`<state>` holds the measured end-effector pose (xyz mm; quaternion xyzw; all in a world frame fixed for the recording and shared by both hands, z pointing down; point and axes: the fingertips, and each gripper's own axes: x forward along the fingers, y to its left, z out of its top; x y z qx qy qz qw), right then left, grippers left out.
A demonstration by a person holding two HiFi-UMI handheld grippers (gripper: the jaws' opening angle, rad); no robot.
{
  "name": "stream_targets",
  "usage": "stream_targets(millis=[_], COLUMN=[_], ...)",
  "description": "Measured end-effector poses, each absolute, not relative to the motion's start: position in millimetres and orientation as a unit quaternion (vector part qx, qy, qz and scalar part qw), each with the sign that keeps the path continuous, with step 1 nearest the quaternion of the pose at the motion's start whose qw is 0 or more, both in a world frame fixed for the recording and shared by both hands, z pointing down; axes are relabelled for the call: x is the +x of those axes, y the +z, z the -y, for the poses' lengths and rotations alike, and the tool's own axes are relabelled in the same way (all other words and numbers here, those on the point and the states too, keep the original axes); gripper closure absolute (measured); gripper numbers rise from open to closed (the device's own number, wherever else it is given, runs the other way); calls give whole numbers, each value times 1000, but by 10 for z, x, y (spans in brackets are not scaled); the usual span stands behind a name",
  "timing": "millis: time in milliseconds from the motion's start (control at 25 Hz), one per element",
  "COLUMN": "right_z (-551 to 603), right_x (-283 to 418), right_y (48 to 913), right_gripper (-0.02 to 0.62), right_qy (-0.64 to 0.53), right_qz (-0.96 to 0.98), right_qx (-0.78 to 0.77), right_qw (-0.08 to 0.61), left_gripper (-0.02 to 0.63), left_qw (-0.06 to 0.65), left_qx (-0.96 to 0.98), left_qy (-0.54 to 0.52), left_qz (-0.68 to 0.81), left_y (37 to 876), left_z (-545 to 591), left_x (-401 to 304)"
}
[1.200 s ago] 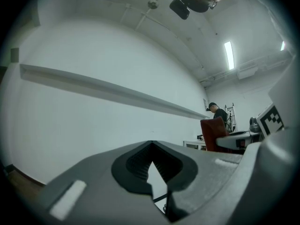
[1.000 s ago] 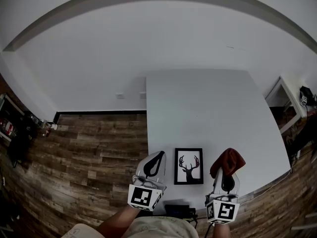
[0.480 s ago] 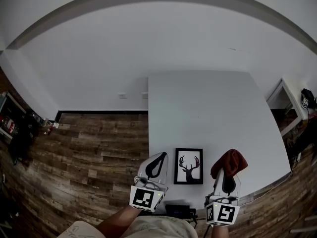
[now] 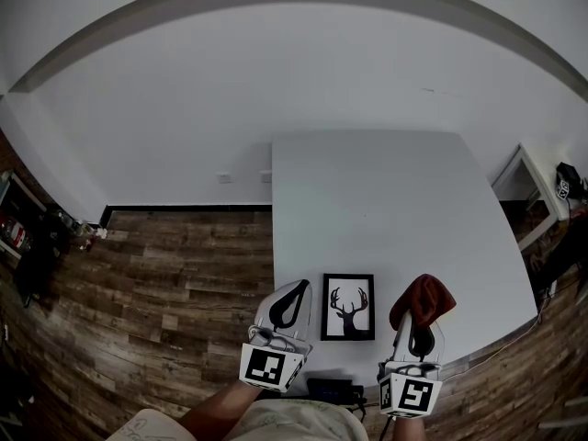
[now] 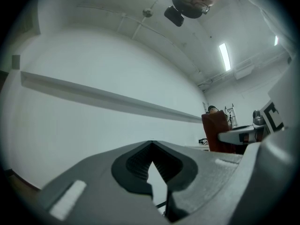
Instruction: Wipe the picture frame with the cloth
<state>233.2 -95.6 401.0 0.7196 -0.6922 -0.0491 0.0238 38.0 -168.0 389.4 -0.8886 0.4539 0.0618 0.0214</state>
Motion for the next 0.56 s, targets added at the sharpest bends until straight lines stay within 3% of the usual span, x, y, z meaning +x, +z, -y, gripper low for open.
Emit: stream_targets(millis=[560], right_z=[963], right_x=[2335], right_y=[4066], right_gripper=[538], right_qy=[-50], right_qz=[693], right_qx=[718], right_qw=[32], left_gripper=[606], left_qw=[19], left_qx=[-890], left_qy=[61], left_qz=[-452], left_y=[3929], left_z=[1669], left_x=[416])
